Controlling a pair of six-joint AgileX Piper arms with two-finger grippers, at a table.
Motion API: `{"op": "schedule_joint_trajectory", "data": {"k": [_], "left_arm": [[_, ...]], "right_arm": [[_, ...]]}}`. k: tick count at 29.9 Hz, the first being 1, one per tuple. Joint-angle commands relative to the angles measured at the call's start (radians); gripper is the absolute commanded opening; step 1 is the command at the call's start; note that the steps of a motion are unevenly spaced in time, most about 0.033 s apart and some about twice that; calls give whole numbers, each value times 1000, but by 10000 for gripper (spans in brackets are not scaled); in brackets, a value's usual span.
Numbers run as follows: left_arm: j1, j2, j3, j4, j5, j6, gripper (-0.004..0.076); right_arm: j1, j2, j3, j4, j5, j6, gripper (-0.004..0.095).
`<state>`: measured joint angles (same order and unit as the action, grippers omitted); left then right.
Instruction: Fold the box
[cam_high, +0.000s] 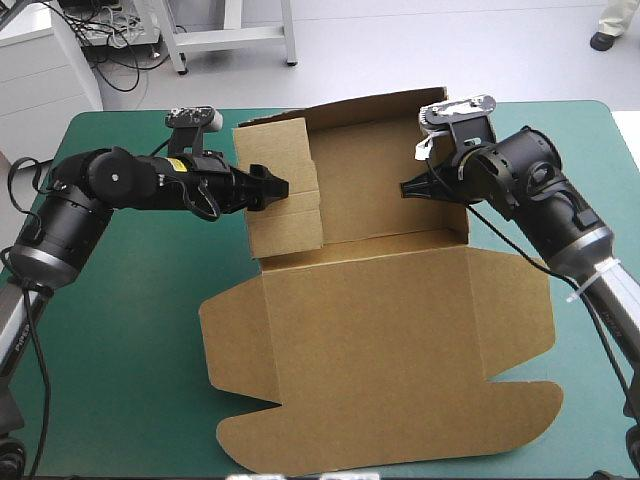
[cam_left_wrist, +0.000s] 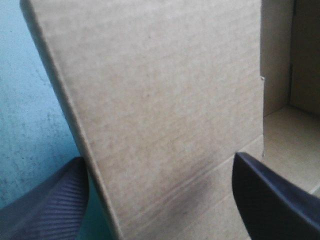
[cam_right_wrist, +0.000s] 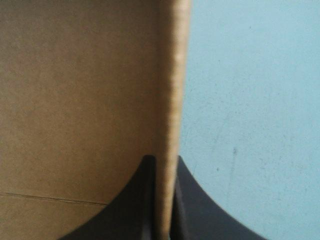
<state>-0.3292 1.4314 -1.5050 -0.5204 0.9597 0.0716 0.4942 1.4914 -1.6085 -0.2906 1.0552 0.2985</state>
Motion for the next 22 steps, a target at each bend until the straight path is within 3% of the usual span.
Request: {"op": "schedule_joint_trajectory", "data": {"k": [1,9,22], "left_arm": [[-4,-36,-33,-30,-30,3,552],[-4,10,-31,-28,-30,-49,552],[-30,20,53,51,-165,-128,549]], "right_arm": [[3,-48,-33,-20,-46,-10,0],[10,-48,-33,-21,-37,26,0],[19,-48,-97,-21,-36,49,0]]}}
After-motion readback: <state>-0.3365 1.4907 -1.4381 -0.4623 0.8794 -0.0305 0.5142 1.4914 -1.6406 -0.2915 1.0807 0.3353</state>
